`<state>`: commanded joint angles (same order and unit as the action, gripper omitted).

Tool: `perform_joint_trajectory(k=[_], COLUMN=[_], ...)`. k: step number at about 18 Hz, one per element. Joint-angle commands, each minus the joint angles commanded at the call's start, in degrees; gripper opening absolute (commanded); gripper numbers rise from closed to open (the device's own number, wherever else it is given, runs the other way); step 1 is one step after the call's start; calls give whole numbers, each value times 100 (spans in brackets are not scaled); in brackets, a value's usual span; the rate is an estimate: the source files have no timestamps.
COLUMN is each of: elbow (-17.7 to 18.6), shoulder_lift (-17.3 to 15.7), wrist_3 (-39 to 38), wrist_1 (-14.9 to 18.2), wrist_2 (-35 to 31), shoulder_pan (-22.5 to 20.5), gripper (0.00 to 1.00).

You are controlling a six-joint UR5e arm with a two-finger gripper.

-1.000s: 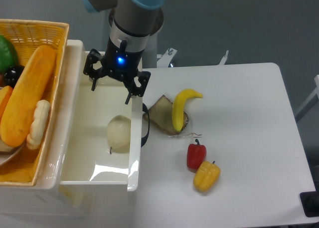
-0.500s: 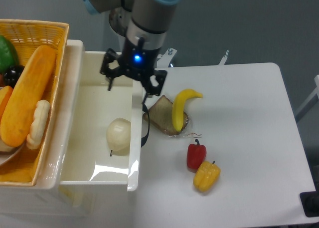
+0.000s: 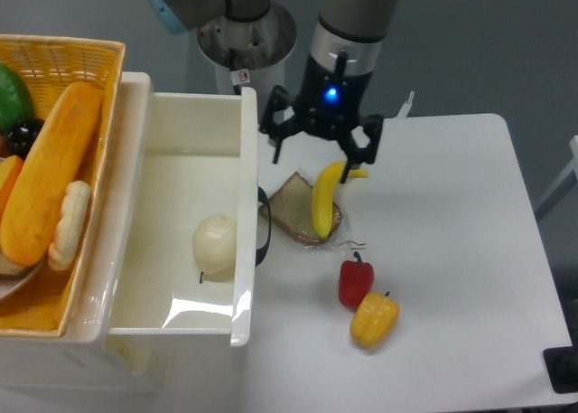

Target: Place the pear in the upper white drawer

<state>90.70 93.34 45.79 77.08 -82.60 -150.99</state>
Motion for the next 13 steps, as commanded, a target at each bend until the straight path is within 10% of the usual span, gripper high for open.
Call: perform_joint_trajectory(k=[13], elbow=[-202], shoulder_lift=[764], wrist_3=[-53], wrist_1=[-404], wrist_2=[-1021], shoulder_pan=[122], gripper=[100])
